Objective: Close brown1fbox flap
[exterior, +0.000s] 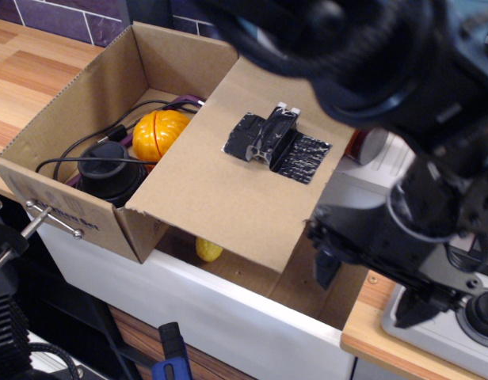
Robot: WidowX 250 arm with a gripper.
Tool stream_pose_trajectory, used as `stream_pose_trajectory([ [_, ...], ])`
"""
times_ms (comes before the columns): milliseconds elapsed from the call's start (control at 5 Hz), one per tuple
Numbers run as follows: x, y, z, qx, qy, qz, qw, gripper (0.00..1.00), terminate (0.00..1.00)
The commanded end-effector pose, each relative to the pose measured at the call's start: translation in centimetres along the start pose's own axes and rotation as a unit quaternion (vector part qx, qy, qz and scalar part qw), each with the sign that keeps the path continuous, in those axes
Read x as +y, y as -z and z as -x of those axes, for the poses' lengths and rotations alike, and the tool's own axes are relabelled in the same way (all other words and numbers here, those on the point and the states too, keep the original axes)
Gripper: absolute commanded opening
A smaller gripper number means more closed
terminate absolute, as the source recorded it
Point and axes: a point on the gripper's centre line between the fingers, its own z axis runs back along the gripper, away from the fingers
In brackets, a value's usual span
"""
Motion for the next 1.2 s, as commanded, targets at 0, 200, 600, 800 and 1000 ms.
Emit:
stream_pose_trajectory([
  [0,-1.0,1.2,-0.4,-0.026,-0.011,0.003,0.9996,1.0,0.0],
  [200,0.0,2.3,-0.1,-0.029,-0.009,-0.018,0.9994,1.0,0.0],
  [600,1.8,2.7,-0.3,-0.026,0.013,-0.033,0.9991,1.0,0.0],
  [800,2.5,2.5,-0.5,-0.022,0.019,-0.034,0.999,1.0,0.0],
  [1000,3.4,2.3,-0.6,-0.017,0.027,-0.028,0.9991,1.0,0.0],
])
